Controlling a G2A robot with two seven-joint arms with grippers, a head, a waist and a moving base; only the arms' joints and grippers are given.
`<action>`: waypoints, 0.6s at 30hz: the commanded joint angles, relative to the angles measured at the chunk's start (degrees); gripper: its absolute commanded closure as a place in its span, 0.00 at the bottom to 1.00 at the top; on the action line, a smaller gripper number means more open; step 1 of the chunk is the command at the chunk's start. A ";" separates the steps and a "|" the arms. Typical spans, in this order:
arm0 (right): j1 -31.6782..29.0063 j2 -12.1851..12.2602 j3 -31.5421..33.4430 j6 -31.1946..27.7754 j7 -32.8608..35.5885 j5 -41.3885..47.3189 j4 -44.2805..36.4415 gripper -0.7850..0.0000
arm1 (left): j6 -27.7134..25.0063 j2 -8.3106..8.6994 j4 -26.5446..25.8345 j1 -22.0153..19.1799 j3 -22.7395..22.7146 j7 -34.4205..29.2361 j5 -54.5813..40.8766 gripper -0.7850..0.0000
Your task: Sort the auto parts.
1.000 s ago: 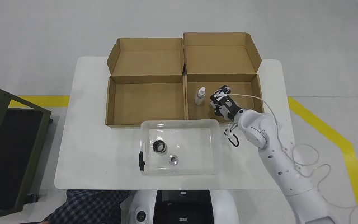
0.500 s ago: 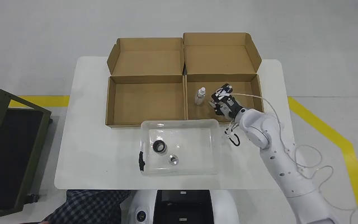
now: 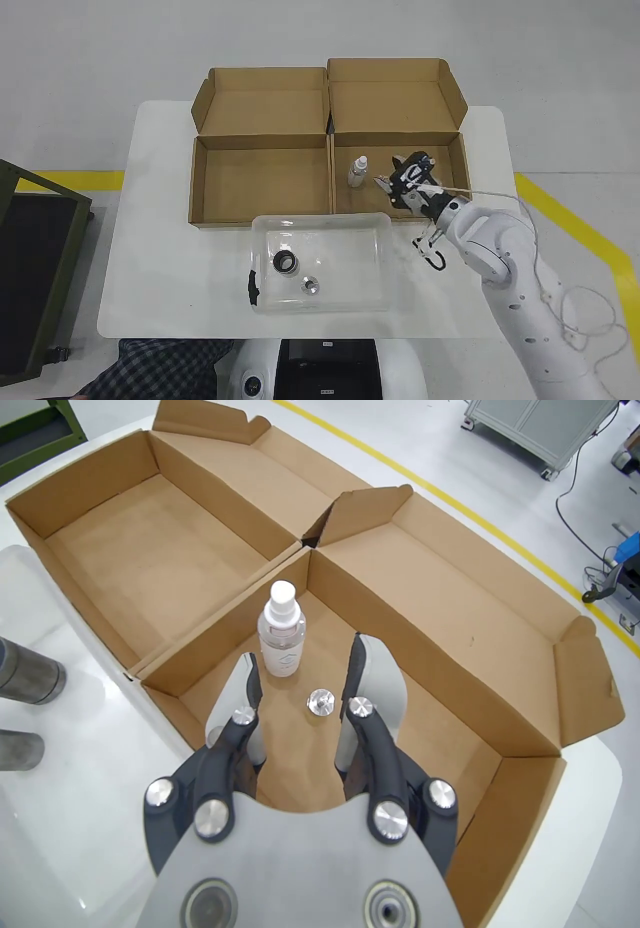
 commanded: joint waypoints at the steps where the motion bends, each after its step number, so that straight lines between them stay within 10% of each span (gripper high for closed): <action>1: -1.52 0.25 0.78 -1.03 -0.10 -0.56 -2.23 0.58 | 0.00 0.00 0.00 0.00 0.00 0.00 0.00 0.00; 18: -10.75 1.52 -4.84 -14.56 -0.39 -7.88 -13.57 0.58 | 0.00 0.00 0.00 0.00 0.00 0.00 0.00 0.00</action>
